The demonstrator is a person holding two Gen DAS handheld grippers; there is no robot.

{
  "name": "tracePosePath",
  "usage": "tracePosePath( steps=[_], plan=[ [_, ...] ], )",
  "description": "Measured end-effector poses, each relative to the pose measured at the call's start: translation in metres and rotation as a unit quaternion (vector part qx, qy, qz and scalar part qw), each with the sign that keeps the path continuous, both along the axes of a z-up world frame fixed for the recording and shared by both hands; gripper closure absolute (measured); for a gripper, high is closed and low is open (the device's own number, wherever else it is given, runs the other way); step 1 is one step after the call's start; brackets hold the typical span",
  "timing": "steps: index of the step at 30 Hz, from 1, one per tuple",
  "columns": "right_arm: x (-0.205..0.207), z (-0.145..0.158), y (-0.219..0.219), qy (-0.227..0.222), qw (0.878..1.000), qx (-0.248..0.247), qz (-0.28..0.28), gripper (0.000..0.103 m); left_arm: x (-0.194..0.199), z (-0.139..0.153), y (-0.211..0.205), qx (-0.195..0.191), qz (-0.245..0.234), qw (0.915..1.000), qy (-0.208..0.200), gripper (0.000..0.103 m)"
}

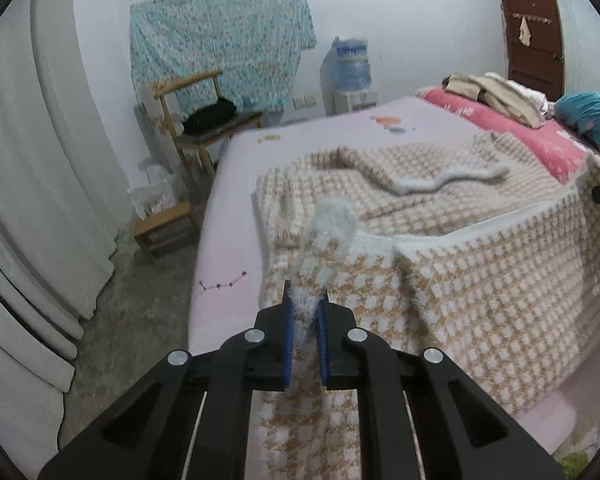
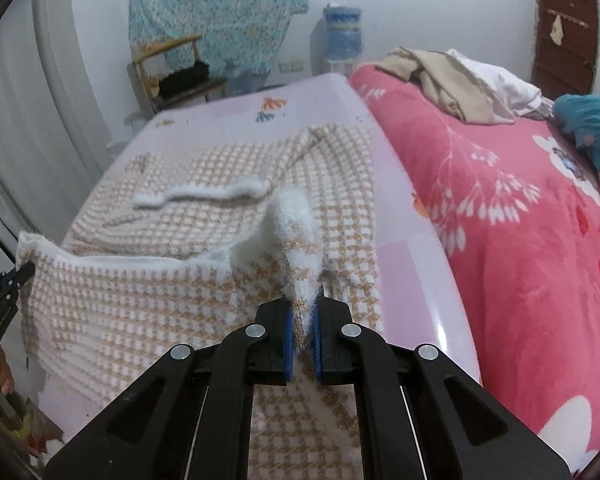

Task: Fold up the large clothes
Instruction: 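Lift the gripped coat edge with both tools and fold it over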

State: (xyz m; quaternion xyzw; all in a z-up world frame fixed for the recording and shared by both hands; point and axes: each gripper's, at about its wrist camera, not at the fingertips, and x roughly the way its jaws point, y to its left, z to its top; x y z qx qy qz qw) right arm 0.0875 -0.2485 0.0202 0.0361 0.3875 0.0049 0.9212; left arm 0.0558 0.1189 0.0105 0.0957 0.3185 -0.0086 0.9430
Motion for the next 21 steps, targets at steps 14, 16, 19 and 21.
tracePosePath(
  steps=[14, 16, 19, 21],
  plan=[
    [-0.038, 0.032, -0.008, -0.060, 0.998, 0.024, -0.018, 0.098, -0.034, 0.048, -0.005, -0.023, -0.022, 0.9966, -0.076, 0.094],
    [-0.040, 0.037, -0.009, -0.069, 0.997, 0.025, -0.019, 0.098, -0.032, 0.055, -0.006, -0.024, -0.023, 0.9957, -0.087, 0.094],
    [-0.039, 0.047, -0.011, -0.087, 0.996, 0.026, -0.020, 0.098, -0.030, 0.067, -0.009, -0.018, -0.027, 0.9935, -0.109, 0.094],
    [-0.037, 0.054, -0.013, -0.100, 0.994, 0.026, -0.020, 0.098, -0.026, 0.074, -0.011, -0.015, -0.029, 0.9922, -0.120, 0.094]
  ],
)
